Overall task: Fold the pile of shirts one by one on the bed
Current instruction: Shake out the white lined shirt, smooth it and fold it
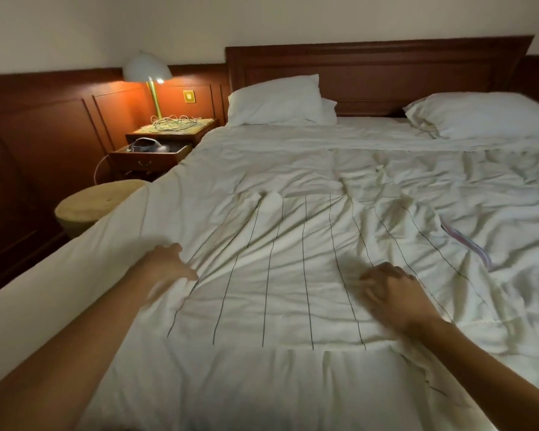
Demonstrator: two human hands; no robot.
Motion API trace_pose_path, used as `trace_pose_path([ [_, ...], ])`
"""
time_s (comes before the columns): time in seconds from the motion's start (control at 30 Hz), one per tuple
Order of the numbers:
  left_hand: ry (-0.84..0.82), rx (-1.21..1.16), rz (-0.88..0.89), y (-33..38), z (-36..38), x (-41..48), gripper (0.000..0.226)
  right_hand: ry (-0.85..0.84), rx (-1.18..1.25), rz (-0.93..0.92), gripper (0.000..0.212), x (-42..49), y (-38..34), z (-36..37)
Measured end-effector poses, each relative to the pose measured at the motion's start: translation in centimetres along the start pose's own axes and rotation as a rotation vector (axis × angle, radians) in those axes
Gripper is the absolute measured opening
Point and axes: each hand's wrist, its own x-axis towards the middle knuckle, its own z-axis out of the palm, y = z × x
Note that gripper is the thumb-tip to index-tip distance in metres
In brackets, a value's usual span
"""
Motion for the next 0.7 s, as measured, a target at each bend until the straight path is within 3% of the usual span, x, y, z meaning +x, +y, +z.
trace_pose_path([
  [0.07,0.006,-0.313,0.077,1.9,0.2,2.8,0.089,-0.071,0.047,-0.044,0.04,1.9,-0.5,1.1],
  [0.2,0.114,-0.548,0.132,6.8,2.1,9.5,0.084,-0.269,-0.172,-0.135,0.072,7.1,-0.4,4.5],
  [0.27,0.142,-0.596,0.163,9.6,2.9,13.4,0.094,-0.32,-0.191,-0.058,0.064,10.7,0.5,6.3],
  [0.37,0.186,-0.677,0.15,13.2,3.0,17.7,0.108,-0.263,-0.163,0.009,0.061,14.5,1.5,7.5],
  [0.57,0.28,-0.477,0.084,16.1,3.0,25.3,0.066,-0.133,-0.116,0.041,0.066,17.1,2.8,10.3],
  [0.7,0.546,-0.407,0.022,12.9,1.6,25.9,0.048,-0.109,-0.08,0.046,0.064,17.1,3.0,10.6],
])
